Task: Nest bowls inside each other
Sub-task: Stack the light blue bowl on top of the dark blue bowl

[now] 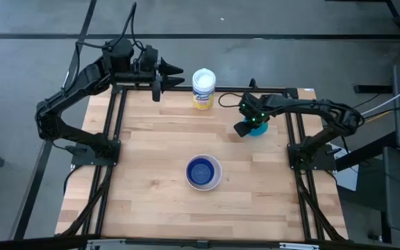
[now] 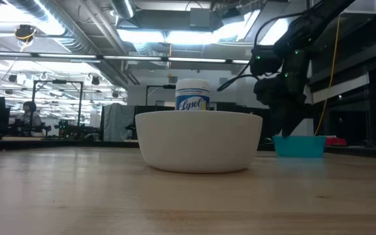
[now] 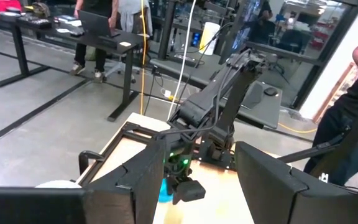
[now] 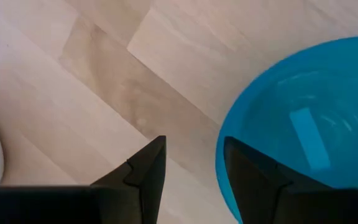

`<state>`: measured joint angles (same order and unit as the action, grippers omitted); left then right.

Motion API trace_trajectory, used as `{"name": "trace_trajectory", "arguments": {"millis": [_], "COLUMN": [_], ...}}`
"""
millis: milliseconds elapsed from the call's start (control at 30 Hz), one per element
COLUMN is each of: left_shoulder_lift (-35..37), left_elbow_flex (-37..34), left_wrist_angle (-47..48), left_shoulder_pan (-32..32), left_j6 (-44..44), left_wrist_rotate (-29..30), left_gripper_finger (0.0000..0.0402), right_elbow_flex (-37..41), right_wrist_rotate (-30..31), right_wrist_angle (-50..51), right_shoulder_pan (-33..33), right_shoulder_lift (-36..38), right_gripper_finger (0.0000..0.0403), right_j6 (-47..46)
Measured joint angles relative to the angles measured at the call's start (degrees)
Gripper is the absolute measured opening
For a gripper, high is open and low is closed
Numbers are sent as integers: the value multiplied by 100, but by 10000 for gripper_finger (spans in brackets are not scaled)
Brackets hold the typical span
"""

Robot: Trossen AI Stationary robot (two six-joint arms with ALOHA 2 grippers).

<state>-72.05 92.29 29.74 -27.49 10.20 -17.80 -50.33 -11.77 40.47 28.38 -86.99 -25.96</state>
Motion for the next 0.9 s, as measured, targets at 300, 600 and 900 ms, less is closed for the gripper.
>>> {"name": "trace_trajectory", "arguments": {"millis": [300, 600, 900], "left_shoulder_lift": [0, 0, 0], "left_elbow_flex": [0, 0, 0], "left_wrist_angle": [0, 2, 2], "left_shoulder_pan": [-13, -13, -10], "left_j6": [5, 7, -13], "left_wrist_rotate": [-33, -37, -79], "left_gripper_finger": [191, 191, 191], "right_elbow_flex": [-1, 1, -2], "right_wrist_rotate": [17, 83, 128], "right_wrist_angle": [-133, -239, -355], "right_shoulder_pan": [1, 2, 0], "right_shoulder_lift": [-106, -106, -106], "right_gripper_finger": [150, 42, 5], "right_j6": [-47, -204, -190]}}
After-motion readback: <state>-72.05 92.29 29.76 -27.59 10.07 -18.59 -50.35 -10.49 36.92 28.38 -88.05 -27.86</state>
